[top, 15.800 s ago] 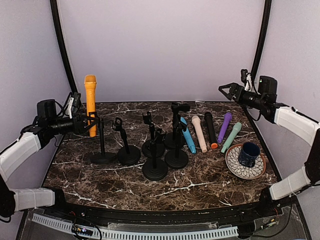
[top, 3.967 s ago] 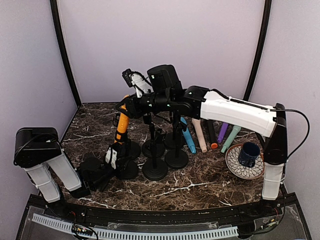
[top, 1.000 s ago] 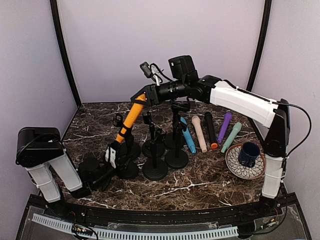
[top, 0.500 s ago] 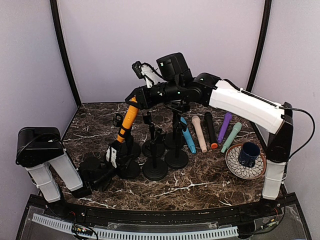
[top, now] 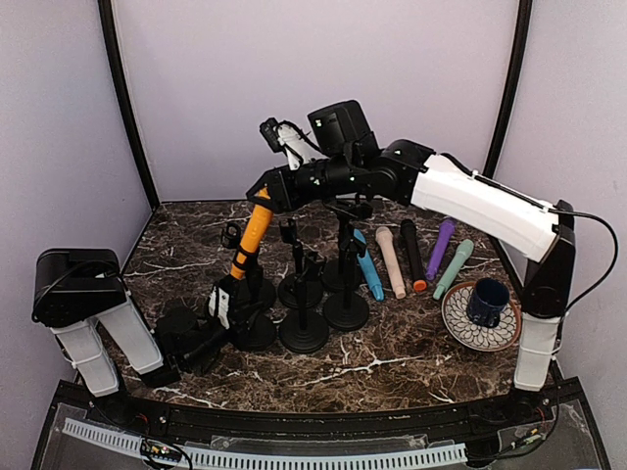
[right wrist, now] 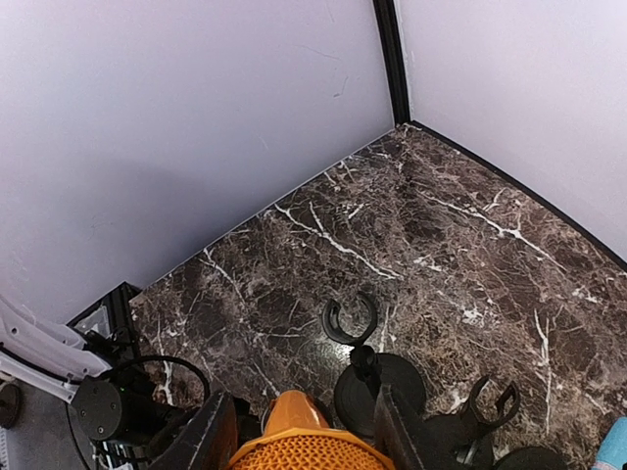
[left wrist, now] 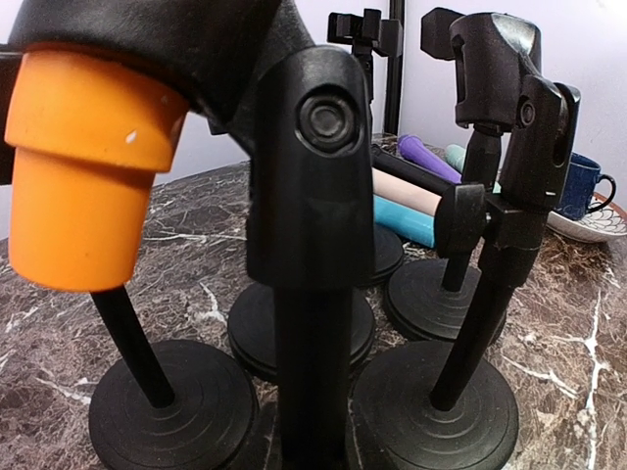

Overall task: Remove the microphone from the stand
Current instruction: Remove the microphone from the microphone stand.

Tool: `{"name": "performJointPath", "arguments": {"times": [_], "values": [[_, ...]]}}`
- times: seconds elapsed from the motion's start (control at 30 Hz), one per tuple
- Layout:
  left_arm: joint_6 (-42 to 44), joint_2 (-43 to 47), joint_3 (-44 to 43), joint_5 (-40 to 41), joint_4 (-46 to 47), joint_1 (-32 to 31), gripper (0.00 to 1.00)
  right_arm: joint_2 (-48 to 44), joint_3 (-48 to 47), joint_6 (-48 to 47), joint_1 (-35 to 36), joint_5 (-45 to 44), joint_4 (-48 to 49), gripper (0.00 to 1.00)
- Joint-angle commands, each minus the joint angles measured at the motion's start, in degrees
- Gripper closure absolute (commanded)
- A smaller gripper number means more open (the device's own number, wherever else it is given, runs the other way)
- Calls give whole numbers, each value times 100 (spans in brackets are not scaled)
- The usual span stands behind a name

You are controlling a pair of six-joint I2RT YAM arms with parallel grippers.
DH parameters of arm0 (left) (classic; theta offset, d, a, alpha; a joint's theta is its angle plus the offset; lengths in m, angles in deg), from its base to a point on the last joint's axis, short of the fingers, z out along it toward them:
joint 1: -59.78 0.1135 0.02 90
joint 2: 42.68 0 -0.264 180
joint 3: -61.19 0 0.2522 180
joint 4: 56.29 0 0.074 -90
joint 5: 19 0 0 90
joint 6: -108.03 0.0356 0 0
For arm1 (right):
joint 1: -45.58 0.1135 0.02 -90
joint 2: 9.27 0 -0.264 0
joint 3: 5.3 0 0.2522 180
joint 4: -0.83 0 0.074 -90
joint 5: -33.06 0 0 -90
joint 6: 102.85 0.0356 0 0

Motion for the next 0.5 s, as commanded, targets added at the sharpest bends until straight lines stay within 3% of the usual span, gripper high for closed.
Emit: {"name": "performJointPath", "arguments": {"times": [0.0, 0.27, 0.47], "values": [[-123, -234, 286, 170, -1139, 46, 100, -666, -419, -328, -598, 345, 1571, 80], [-115, -243, 320, 183, -1116, 45, 100, -769, 106, -152, -1063, 2728, 2383, 80], [-124, -237, 339, 208, -1103, 46, 100, -821, 359, -19, -1243, 3808, 2916, 80]]}}
